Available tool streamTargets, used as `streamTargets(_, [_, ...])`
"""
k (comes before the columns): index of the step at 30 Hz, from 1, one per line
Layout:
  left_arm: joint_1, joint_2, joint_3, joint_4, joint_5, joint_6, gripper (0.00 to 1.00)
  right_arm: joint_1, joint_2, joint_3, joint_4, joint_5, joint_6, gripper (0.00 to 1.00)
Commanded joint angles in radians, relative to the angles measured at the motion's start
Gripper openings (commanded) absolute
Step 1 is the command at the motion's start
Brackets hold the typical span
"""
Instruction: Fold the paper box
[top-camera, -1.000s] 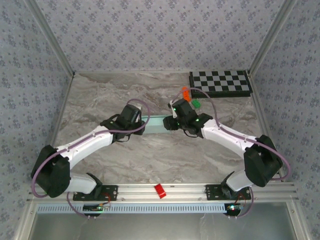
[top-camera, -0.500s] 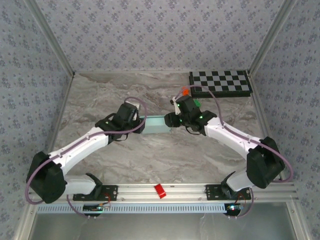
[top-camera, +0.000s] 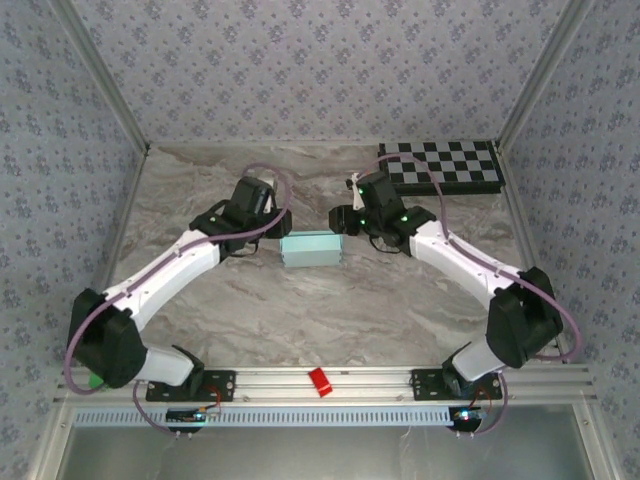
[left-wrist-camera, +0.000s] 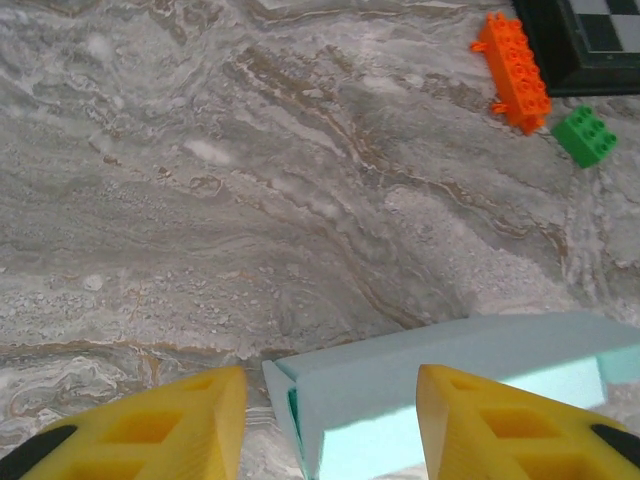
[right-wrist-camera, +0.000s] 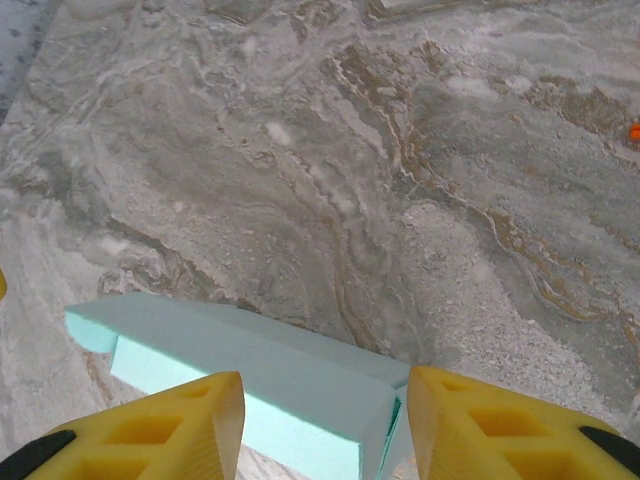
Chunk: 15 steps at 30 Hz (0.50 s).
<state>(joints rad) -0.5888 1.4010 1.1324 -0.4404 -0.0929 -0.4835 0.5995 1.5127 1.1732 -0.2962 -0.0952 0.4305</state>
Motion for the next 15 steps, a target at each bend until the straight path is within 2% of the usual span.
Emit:
streamTargets(1, [0.006,0.038,0.049,-0.044,0.037,-0.032,0.48,-0.009,0.033,0.052,-0.005,-0.018,0.038,0.48])
streamTargets(15, [0.011,0.093,0.028,-0.041,0.068,-0.065,0.49,0.003,0.075,-0.007,0.023,-0.021,0.069,0.47])
